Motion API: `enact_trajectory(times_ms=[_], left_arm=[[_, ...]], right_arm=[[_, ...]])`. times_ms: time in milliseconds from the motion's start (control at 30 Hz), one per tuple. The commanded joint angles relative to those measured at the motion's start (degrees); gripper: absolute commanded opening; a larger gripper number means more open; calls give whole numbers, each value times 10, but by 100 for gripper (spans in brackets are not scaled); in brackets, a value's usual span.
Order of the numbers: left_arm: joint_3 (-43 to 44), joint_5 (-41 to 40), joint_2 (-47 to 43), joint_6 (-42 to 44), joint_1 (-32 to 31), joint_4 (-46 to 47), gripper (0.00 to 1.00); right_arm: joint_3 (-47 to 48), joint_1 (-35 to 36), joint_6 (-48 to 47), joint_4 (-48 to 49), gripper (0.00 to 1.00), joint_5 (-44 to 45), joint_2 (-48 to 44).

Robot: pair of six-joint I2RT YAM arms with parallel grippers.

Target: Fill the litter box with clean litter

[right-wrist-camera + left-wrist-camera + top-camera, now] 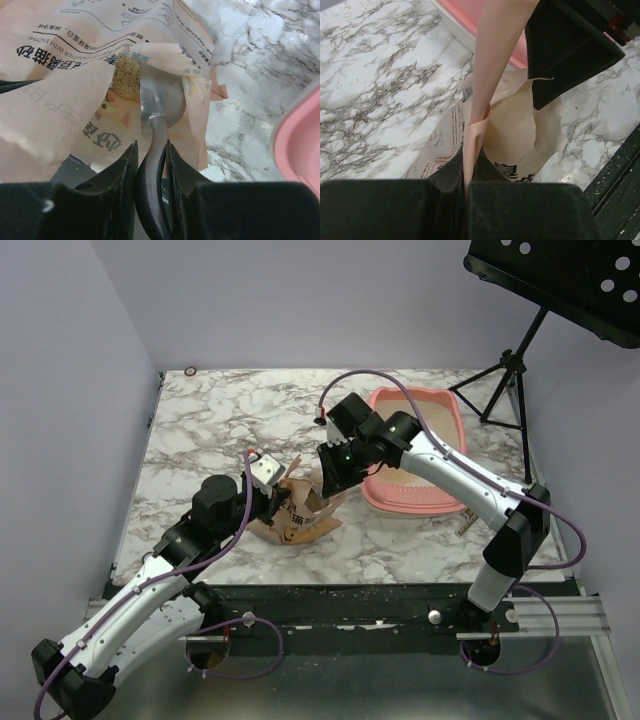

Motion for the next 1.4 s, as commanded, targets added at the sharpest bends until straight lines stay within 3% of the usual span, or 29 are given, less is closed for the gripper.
enact_trajectory(times_ms=[0,400,633,1100,1367], left_arm=[[9,2,-7,-7,-8,56,0],[-1,-18,-15,19,-8,56,0],[-12,-16,-34,51,-15,57,0],[-26,-55,-38,77,-16,62,0],[-44,-26,-60,85,-16,91,0]], right_arm=[[-81,-2,12,39,0,0,38],[-353,-35,102,384,0,-208,-55],[-477,-42,175,603,0,-271,-95],[-643,-100,250,794,0,-336,-254],[-713,-125,339,947,0,-393,-277]])
